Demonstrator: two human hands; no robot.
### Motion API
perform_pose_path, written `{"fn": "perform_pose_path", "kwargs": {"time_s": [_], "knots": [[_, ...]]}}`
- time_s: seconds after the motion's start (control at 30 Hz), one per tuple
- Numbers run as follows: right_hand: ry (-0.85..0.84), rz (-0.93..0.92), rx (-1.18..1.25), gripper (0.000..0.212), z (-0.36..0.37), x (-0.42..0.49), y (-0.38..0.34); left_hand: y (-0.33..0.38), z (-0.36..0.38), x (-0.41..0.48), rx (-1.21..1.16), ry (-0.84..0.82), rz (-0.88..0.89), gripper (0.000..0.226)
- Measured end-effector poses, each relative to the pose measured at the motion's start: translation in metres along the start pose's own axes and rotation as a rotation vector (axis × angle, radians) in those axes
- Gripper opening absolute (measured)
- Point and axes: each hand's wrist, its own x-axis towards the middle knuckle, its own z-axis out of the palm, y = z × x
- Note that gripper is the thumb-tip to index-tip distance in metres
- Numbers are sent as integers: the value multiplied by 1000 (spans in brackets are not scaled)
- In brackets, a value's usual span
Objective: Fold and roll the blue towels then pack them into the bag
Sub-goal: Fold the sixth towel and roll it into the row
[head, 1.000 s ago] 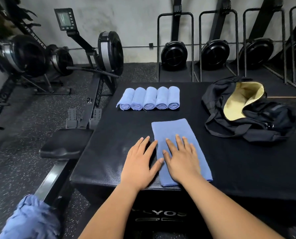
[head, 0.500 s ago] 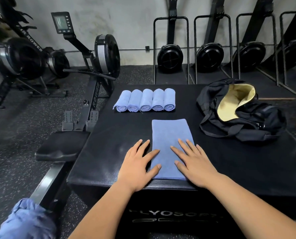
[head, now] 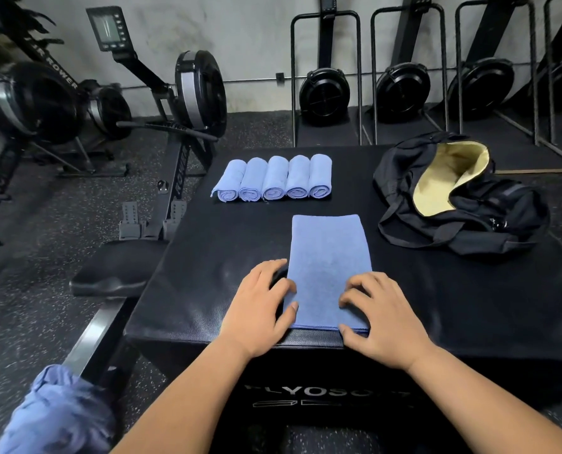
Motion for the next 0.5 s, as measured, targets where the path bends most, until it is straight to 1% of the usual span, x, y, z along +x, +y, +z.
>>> {"fn": "perform_pose_path", "kwargs": {"time_s": [0.13,0.23,0.33,0.4,0.5], "knots": [[35,19,-5,26,5,-1,2,2,-2,-1,6,-1,22,24],[102,72,26,20,8,-2,6,5,-4,0,21,-34,78,36],[153,127,83,23,9,0,9,7,-6,-1,5,-71,135,46],[172,156,110,23,9,2,10,9,-7,-2,-2,-74,155,43],[173,161,117,21,9,2,10,10,-7,-3,4,-38,177,26]]}}
